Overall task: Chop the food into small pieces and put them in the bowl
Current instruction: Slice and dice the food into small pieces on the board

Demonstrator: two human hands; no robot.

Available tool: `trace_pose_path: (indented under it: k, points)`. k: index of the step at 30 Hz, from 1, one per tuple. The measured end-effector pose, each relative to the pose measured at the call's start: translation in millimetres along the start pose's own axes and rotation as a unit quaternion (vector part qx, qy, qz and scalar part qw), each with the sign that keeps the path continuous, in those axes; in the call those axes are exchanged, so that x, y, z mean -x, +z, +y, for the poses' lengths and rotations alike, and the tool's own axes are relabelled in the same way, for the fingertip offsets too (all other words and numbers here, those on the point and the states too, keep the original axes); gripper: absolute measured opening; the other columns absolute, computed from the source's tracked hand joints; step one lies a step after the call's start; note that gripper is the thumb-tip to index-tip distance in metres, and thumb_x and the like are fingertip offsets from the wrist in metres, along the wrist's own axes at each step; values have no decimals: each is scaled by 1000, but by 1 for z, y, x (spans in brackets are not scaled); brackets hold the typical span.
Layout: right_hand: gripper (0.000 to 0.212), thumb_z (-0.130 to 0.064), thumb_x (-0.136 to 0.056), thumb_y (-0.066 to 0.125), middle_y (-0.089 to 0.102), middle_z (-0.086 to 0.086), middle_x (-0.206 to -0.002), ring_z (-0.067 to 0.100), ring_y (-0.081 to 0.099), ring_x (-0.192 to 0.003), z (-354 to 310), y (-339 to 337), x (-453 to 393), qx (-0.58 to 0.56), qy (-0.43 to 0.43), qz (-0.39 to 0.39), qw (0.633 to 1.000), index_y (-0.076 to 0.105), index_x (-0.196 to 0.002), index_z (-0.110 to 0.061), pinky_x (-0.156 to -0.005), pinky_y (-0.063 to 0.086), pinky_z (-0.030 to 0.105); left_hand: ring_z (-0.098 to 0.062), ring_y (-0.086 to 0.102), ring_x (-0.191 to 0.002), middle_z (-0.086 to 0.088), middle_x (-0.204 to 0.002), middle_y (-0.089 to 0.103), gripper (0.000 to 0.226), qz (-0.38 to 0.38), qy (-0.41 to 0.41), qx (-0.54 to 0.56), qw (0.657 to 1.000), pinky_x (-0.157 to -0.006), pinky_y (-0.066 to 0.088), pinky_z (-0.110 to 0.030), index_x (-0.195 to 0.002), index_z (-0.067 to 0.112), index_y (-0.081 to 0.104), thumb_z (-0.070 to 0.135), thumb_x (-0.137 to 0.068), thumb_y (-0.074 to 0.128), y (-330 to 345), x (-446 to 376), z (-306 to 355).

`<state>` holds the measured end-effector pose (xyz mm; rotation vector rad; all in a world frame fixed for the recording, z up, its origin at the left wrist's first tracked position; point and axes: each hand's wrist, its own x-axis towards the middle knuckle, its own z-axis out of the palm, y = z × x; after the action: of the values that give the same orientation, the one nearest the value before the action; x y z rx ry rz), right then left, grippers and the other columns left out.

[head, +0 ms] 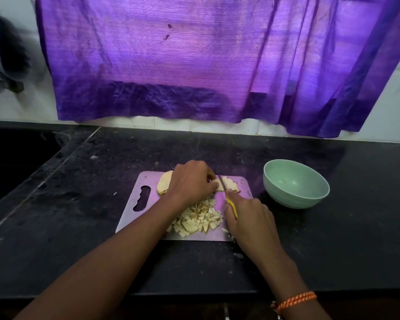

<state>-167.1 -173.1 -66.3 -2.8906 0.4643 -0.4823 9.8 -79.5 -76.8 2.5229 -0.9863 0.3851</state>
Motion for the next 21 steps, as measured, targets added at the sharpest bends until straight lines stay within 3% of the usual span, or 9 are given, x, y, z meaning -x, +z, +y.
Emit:
trace_pose_path:
  k: [6, 9, 14, 18, 21]
  points:
    - [28, -32, -104, 40, 56, -3, -87, 18, 49, -74, 2, 5, -5, -28, -5, -4, 1000, 57, -127, -34, -63, 37, 35, -10, 67, -90, 14, -93, 78, 39, 18, 6, -18, 1000, -82, 47, -37, -103, 33, 85, 63, -82, 75, 1, 1, 2]
    - [31, -33, -104, 41, 56, -2, -88, 21, 50, -76, 4, 5, -2, -34, -6, -2, 999, 56, -130, -35, -65, 38, 36, -11, 66, -91, 13, -92, 78, 39, 24, 4, -32, 999, -87, 51, -41, -103, 32, 85, 63, -82, 73, 0, 2, 5]
    - [40, -41, -104, 41, 65, 6, -104, 30, 63, -96, 9, 3, 10, -28, -2, -8, 1000, 49, -144, -38, -74, 44, 38, -12, 61, -95, 13, -93, 76, 40, 27, 14, -52, 998, -91, 46, -43, -103, 30, 85, 63, -86, 70, 2, 3, 7]
    - [44, -43, -104, 43, 67, 7, -101, 31, 64, -93, 14, 1, 22, -36, -5, -1, 999, 48, -148, -39, -76, 48, 40, -14, 60, -101, 10, -99, 75, 43, 23, 19, -62, 998, -96, 46, -44, -104, 28, 84, 65, -89, 69, 2, 5, 10]
    - [43, -41, -102, 50, 69, 6, -90, 30, 65, -83, 15, 0, 30, -44, -16, 16, 999, 55, -144, -38, -68, 46, 39, -15, 60, -104, 8, -106, 74, 47, 24, 21, -71, 997, -98, 47, -45, -110, 27, 82, 67, -91, 67, 3, 5, 11]
